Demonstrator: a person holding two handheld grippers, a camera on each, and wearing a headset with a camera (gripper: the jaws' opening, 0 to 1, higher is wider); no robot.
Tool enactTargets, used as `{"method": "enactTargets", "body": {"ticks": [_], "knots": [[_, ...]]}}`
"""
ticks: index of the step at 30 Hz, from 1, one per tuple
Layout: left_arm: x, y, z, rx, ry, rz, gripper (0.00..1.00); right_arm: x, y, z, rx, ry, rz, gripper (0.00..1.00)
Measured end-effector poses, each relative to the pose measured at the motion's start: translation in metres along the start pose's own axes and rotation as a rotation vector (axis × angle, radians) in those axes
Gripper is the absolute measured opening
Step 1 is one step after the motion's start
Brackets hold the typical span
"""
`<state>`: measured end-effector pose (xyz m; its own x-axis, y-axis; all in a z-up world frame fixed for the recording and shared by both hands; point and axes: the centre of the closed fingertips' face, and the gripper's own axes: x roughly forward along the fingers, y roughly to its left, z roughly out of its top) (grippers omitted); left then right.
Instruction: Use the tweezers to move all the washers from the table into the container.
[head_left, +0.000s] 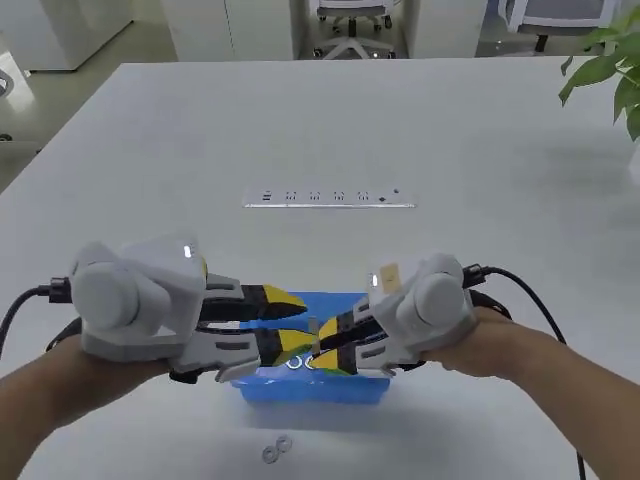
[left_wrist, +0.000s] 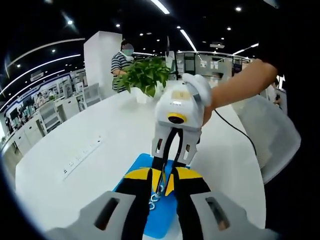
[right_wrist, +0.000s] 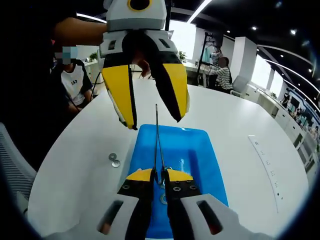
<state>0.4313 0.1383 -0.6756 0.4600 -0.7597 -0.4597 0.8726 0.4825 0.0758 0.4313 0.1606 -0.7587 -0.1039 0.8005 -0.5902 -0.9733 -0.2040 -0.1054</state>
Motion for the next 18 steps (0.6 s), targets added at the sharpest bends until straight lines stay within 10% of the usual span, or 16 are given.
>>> {"method": "enactTargets", "body": {"ticks": [18], "knots": [[0.013, -0.003, -0.008, 0.020, 0.040, -0.048, 0.10, 0.002, 0.001, -0.010, 0.010, 0.015, 0.021, 0.10]]}}
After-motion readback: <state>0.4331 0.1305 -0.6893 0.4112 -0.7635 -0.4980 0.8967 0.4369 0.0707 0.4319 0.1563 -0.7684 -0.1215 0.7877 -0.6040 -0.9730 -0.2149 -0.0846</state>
